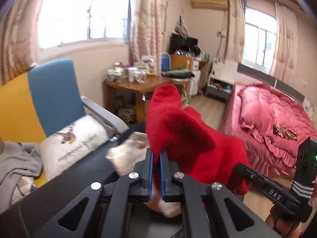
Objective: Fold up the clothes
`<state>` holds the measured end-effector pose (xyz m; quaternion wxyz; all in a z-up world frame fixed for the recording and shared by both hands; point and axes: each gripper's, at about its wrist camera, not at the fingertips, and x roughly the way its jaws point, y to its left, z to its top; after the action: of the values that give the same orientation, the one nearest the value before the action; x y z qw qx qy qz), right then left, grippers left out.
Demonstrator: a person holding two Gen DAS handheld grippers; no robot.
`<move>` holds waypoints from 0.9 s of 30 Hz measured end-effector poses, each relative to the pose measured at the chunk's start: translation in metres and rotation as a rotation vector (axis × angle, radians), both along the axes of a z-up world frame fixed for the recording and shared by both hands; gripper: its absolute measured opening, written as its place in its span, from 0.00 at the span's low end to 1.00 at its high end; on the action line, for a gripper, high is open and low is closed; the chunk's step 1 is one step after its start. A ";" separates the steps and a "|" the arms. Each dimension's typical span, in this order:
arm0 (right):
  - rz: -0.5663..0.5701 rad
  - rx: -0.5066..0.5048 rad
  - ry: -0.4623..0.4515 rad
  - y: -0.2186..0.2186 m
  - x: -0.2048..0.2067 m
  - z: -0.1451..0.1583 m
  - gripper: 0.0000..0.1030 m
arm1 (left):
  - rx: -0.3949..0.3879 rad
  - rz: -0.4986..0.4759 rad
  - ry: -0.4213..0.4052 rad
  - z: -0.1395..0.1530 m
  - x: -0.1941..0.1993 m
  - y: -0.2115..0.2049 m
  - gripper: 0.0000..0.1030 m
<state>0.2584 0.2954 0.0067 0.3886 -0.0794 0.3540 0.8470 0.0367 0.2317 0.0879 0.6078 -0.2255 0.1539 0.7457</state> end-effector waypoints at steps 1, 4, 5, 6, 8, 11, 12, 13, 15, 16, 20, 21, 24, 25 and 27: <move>0.026 0.000 0.017 -0.008 -0.011 0.005 0.07 | 0.026 0.031 0.008 0.006 -0.009 -0.017 0.00; 0.117 0.010 0.032 -0.037 -0.053 0.016 0.04 | 0.062 0.104 0.080 0.015 -0.028 -0.064 0.00; 0.138 0.021 0.020 -0.045 -0.065 0.017 0.04 | 0.053 0.121 0.088 0.012 -0.035 -0.077 0.00; 0.160 0.031 0.010 -0.053 -0.078 0.015 0.04 | 0.039 0.137 0.093 0.008 -0.041 -0.090 0.00; 0.212 0.022 0.002 -0.064 -0.104 0.007 0.04 | 0.018 0.173 0.039 -0.008 -0.057 -0.126 0.00; 0.293 -0.062 -0.042 -0.076 -0.137 -0.025 0.04 | -0.018 0.217 -0.080 -0.047 -0.067 -0.164 0.01; 0.326 -0.090 -0.065 -0.082 -0.148 -0.038 0.04 | -0.037 0.238 -0.109 -0.061 -0.069 -0.173 0.01; 0.371 -0.107 -0.104 -0.092 -0.161 -0.053 0.04 | -0.064 0.259 -0.143 -0.079 -0.073 -0.181 0.02; 0.449 -0.118 -0.187 -0.111 -0.179 -0.081 0.03 | -0.121 0.284 -0.199 -0.106 -0.077 -0.188 0.02; 0.481 -0.130 -0.207 -0.115 -0.181 -0.092 0.03 | -0.153 0.281 -0.226 -0.119 -0.076 -0.189 0.02; 0.454 -0.044 -0.303 -0.126 -0.157 -0.106 0.19 | -0.215 0.219 -0.216 -0.134 -0.053 -0.169 0.18; 0.408 -0.001 -0.306 -0.123 -0.143 -0.101 0.45 | -0.220 0.200 -0.206 -0.134 -0.046 -0.161 0.18; 0.197 0.033 -0.183 -0.098 -0.083 -0.083 0.92 | -0.209 0.109 -0.220 -0.131 -0.019 -0.127 0.29; 0.125 0.005 -0.126 -0.085 -0.059 -0.080 0.92 | -0.209 0.067 -0.235 -0.131 -0.009 -0.114 0.41; 0.039 -0.070 -0.105 -0.060 -0.035 -0.084 0.92 | -0.221 -0.008 -0.256 -0.134 0.012 -0.088 0.69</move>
<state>0.2230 0.2356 -0.0770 0.3872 -0.1441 0.3609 0.8361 0.0484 0.1434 -0.0466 0.5969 -0.3833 0.1571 0.6871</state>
